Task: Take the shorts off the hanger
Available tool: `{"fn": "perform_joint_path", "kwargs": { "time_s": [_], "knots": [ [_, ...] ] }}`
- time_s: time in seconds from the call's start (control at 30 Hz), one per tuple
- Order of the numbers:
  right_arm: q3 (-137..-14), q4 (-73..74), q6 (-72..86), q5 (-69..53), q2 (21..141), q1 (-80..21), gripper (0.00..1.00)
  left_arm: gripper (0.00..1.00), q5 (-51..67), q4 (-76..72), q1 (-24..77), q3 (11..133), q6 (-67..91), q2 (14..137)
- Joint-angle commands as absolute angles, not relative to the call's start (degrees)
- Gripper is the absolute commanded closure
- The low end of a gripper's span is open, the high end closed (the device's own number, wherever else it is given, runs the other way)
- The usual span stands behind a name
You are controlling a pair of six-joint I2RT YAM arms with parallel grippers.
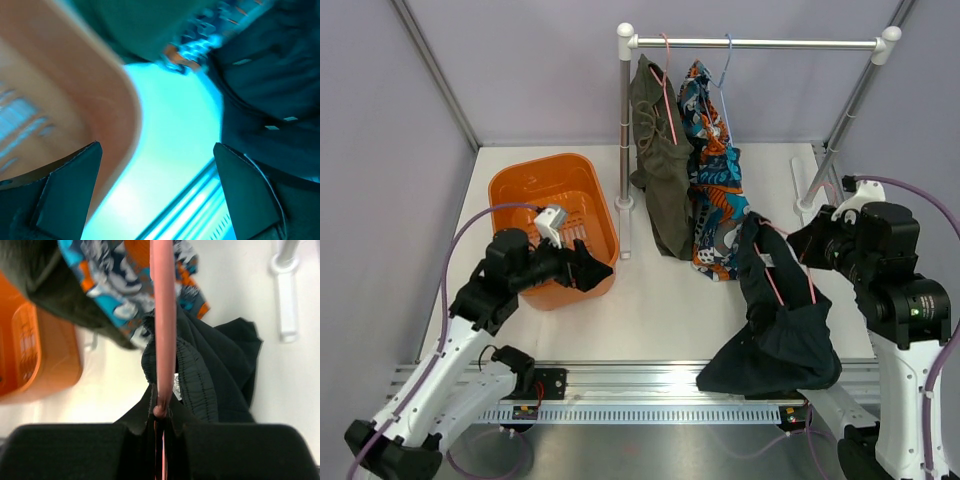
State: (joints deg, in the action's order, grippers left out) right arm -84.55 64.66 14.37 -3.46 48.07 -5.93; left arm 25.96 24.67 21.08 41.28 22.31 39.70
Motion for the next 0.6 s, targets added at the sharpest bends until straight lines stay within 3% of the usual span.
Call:
{"fn": "perform_joint_path", "kwargs": {
  "time_s": [0.0, 0.1, 0.3, 0.57],
  "knots": [
    [-83.15, 66.62, 14.94, -15.54, 46.94, -6.76, 1.0, 0.01, 22.34, 19.16, 29.42, 47.72, 22.67, 41.83],
    [-81.65, 66.53, 15.2, -18.63, 45.8, -9.31, 1.0, 0.01, 13.83, 17.58, 36.99, 50.18, 23.55, 44.38],
    [-78.76, 65.66, 18.01, -16.7, 45.26, -19.06, 1.0, 0.01, 7.4, 12.75, 48.4, 53.34, 26.01, 50.78],
    [-79.62, 61.26, 19.51, -14.15, 46.75, -23.2, 1.0, 0.02, -6.06, 6.87, 58.88, 58.97, 29.0, 61.95]
  ]
}}
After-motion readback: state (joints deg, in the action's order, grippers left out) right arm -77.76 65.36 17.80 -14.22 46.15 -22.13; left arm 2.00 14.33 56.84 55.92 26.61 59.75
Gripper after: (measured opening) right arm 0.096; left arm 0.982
